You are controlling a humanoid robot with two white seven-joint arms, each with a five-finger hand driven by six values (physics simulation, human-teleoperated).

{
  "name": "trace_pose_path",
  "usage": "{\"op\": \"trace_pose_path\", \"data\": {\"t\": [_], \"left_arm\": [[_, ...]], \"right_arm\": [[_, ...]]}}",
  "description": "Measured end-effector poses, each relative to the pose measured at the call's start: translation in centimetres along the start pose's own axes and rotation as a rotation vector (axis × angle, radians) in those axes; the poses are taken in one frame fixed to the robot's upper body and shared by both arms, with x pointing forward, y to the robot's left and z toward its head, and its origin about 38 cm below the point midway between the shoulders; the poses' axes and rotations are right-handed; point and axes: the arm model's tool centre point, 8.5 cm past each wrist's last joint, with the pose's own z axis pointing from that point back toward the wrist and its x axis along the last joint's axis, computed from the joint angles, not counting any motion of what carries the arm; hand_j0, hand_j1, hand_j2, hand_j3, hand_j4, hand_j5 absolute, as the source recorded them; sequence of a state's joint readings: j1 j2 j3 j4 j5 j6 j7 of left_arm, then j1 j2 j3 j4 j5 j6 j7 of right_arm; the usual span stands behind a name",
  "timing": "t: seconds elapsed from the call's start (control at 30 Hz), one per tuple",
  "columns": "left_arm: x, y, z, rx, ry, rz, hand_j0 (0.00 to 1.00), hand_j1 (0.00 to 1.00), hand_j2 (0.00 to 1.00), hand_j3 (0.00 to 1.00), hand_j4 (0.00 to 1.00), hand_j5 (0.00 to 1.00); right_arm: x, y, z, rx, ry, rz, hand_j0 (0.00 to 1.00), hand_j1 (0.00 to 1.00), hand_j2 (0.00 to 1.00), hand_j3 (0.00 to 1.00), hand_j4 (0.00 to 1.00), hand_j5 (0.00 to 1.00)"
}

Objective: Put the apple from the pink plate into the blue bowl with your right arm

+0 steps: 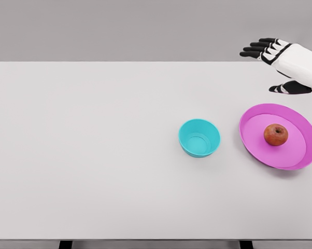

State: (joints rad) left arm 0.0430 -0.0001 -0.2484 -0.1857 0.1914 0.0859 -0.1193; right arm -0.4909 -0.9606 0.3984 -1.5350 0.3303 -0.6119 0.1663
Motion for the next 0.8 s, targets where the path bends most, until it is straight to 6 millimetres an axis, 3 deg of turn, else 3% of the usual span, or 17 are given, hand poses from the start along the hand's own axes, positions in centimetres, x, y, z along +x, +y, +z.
{"op": "trace_pose_path", "data": {"t": [0.13, 0.27, 0.4, 0.57, 0.7, 0.8], "left_arm": [[0.0, 0.0, 0.0, 0.000, 0.000, 0.000, 1.00, 1.00, 1.00, 1.00, 1.00, 1.00], [0.0, 0.0, 0.0, 0.000, 0.000, 0.000, 1.00, 1.00, 1.00, 1.00, 1.00, 1.00], [0.0, 0.0, 0.0, 0.000, 0.000, 0.000, 1.00, 1.00, 1.00, 1.00, 1.00, 1.00], [0.0, 0.0, 0.0, 0.000, 0.000, 0.000, 1.00, 1.00, 1.00, 1.00, 1.00, 1.00], [0.0, 0.0, 0.0, 0.000, 0.000, 0.000, 1.00, 1.00, 1.00, 1.00, 1.00, 1.00], [0.0, 0.0, 0.0, 0.000, 0.000, 0.000, 1.00, 1.00, 1.00, 1.00, 1.00, 1.00]], "right_arm": [[-0.2, 0.3, 1.0, 0.021, 0.014, 0.000, 1.00, 1.00, 1.00, 1.00, 1.00, 1.00], [-1.3, 1.5, 4.8, 0.120, 0.083, 0.003, 1.00, 1.00, 1.00, 1.00, 1.00, 1.00], [-2.2, -0.1, 6.7, 0.229, 0.126, 0.053, 1.00, 1.00, 1.00, 1.00, 1.00, 1.00], [-2.1, 0.1, 7.6, 0.464, 0.133, 0.078, 1.00, 1.00, 1.00, 1.00, 1.00, 1.00], [-1.4, 2.7, 8.4, 0.571, 0.121, 0.036, 1.00, 1.00, 1.00, 1.00, 1.00, 1.00], [-1.1, 3.5, 7.9, 0.573, 0.107, 0.018, 1.00, 1.00, 1.00, 1.00, 1.00, 1.00]]}}
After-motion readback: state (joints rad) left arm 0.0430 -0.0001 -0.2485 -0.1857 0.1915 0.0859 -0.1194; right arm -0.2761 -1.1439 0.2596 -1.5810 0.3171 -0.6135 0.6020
